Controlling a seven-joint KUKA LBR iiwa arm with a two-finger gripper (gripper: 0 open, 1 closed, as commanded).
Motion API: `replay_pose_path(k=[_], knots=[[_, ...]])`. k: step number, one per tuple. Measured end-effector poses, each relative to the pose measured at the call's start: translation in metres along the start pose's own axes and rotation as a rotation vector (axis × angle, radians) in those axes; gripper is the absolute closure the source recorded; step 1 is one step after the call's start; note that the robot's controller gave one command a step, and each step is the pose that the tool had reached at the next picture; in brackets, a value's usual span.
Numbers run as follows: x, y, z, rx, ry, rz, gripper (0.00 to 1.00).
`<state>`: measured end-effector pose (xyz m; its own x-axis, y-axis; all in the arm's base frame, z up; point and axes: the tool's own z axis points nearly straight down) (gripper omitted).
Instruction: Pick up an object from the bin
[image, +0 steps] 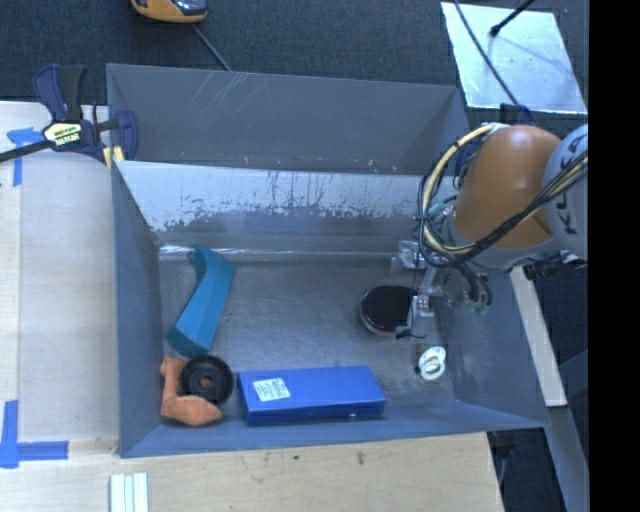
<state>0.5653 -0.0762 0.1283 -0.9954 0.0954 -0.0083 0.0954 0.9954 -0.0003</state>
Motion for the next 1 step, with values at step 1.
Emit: replay_pose_path(k=[1], knots=[[-0.0104, -0.0186, 0.0513, 0.0, 0.008, -0.051, 1.0]])
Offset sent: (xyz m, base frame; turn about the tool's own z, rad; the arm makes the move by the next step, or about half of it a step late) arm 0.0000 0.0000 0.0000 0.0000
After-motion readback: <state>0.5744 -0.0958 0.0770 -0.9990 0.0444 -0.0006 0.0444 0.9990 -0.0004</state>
